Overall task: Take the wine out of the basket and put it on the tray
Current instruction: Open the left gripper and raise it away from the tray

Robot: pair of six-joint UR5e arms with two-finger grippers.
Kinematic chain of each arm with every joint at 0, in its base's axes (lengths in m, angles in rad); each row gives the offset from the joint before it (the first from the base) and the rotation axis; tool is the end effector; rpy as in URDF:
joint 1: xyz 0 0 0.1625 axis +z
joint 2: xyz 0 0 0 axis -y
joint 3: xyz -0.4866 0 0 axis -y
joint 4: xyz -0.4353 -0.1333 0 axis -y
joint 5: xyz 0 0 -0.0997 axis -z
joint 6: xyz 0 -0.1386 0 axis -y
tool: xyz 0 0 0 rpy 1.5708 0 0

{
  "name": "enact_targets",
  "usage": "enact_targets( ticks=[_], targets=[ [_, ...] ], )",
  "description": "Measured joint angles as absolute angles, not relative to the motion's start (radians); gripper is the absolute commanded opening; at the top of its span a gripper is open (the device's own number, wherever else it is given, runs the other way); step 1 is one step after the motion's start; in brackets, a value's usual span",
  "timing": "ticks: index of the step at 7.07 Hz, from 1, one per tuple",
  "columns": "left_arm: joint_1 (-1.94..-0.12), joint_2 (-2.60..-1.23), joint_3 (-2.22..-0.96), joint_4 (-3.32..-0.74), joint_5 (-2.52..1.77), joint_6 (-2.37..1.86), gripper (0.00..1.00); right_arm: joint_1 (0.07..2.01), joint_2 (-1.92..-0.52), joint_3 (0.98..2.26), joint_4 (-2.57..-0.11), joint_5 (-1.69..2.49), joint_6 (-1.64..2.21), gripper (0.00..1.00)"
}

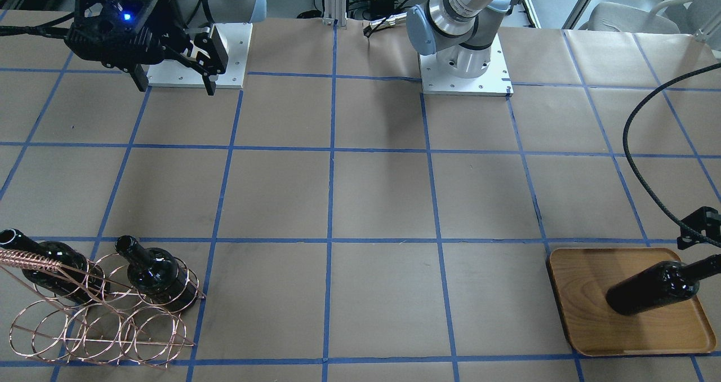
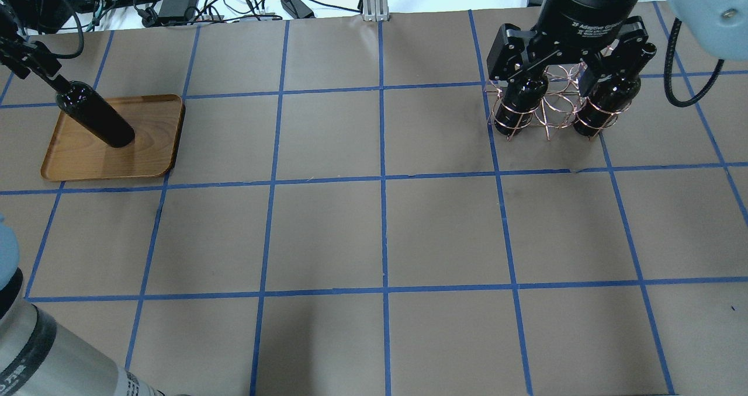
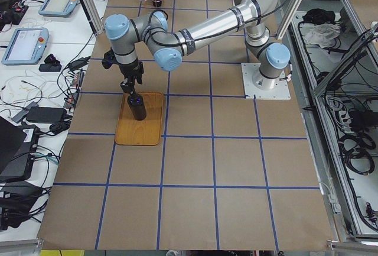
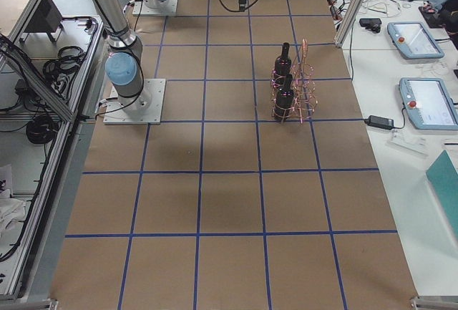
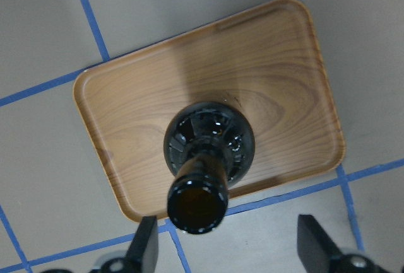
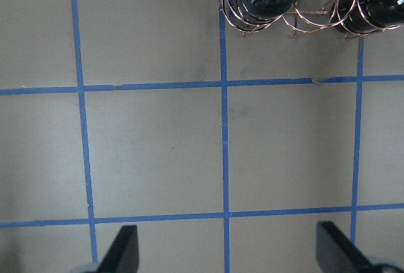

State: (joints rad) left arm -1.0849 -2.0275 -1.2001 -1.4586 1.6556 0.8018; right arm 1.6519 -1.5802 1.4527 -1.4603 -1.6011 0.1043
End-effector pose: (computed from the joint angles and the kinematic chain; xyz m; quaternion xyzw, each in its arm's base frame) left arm 0.2435 -0.7213 0.4264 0.1566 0.9867 0.0150 0.0418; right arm 0.1716 -0.5170 0.5676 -0.0117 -0.9998 0.0099 0.0143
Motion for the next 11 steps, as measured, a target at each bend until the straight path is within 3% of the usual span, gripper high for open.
enact_targets(
  ticks=[1,6,11],
  targets=[
    [-1.091,-1.988,-1.205,-1.510,1.648,0.798,0.99,1.652,-1.580,1.453,-1.460,-1.600,0.104,1.00],
    [-1.281,-1.678,-1.351,-1.661,1.583,0.501,1.00,1.652,-1.580,1.453,-1.460,-1.600,0.104,1.00],
    [-1.524,-1.561,-1.429,-1.655,1.577,0.171,1.00,1.652,-1.581,1.453,-1.457,-1.603,0.104,1.00]
  ],
)
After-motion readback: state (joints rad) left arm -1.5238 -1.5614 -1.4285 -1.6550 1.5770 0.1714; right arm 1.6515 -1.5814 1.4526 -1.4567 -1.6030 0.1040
